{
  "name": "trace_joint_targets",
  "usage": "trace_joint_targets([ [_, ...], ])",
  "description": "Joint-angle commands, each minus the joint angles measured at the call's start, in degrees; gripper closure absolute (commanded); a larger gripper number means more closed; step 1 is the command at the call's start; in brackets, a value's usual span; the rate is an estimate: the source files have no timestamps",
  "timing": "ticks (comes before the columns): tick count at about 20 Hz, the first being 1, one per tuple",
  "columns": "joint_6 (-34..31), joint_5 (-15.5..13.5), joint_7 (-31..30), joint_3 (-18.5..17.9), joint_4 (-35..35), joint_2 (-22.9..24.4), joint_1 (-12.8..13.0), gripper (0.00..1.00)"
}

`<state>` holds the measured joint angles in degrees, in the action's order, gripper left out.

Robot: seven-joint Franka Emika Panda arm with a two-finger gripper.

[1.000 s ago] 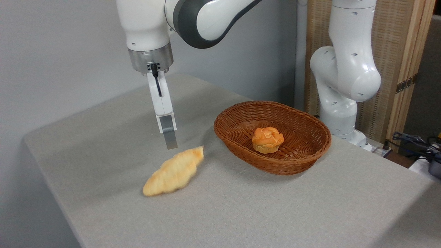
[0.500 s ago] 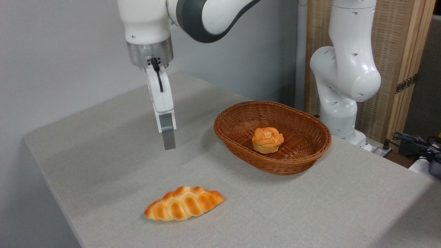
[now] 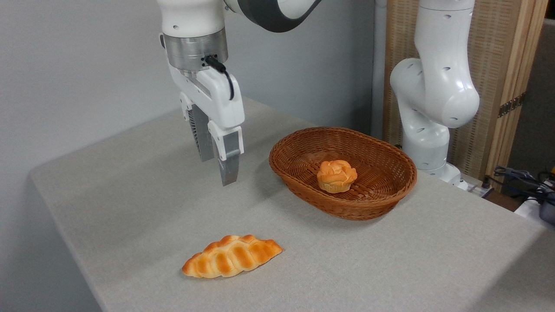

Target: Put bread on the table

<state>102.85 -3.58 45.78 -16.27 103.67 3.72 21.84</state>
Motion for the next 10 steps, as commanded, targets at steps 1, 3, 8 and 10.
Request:
trace_joint_targets([
  [1, -1.0, 3.9, -6.8, 0.7, -0.8, -0.3, 0.7, 0.0],
  [3, -1.0, 3.1, -6.8, 0.4, -0.8, -0.2, 0.6, 0.0],
  [8, -0.3, 3.5, -11.1, 0.8, -0.8, -0.6, 1.0, 0.0],
  [10, -0.4, 3.5, -10.8, 0.8, -0.8, -0.6, 1.0, 0.0],
])
